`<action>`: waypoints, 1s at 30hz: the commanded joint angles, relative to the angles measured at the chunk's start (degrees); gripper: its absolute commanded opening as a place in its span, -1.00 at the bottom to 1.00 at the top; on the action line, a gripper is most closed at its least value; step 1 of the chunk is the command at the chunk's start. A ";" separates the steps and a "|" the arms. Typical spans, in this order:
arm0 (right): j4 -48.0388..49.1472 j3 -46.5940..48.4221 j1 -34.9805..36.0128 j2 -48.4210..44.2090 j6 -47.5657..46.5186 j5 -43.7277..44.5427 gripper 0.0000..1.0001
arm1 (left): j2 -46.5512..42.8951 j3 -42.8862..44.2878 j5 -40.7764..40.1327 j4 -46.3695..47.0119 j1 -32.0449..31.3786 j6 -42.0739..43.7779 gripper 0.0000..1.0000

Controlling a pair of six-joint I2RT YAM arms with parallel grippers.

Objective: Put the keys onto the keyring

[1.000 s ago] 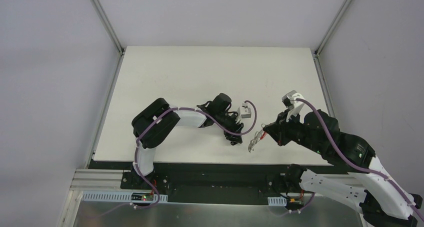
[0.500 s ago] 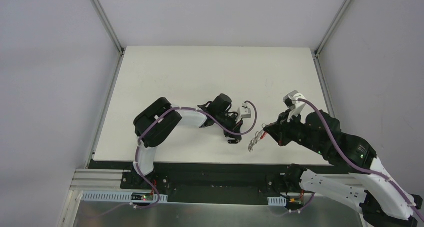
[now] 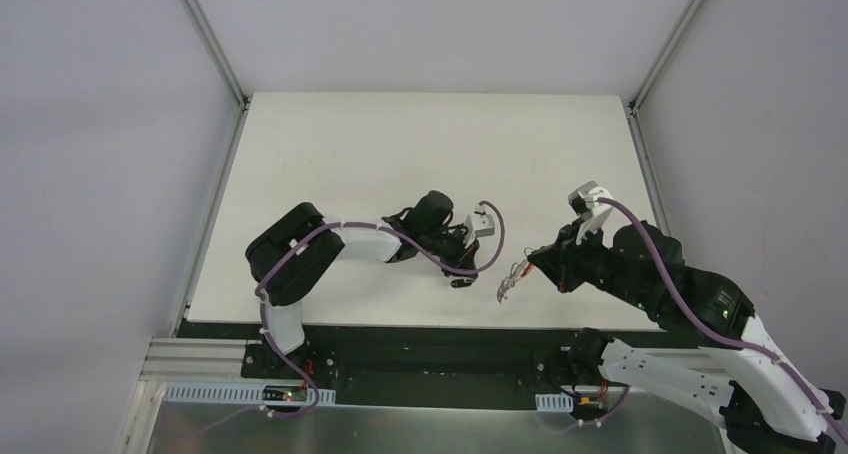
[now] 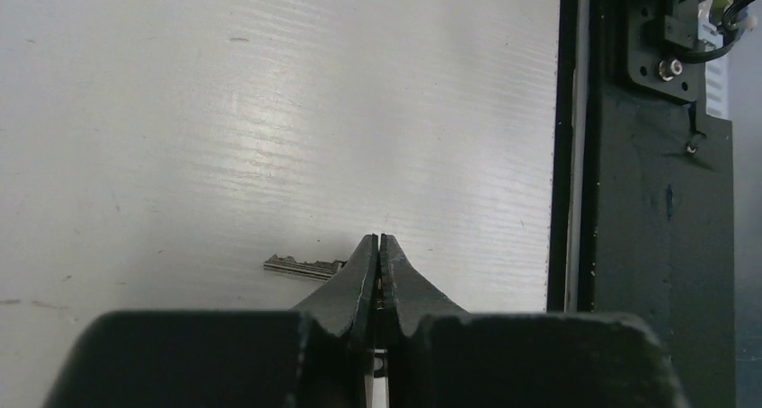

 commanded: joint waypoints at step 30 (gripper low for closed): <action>7.53 0.33 -0.03 3.75 -2.10 -16.28 -1.00 | -43.79 -10.18 -5.56 7.05 -0.39 -7.48 -1.00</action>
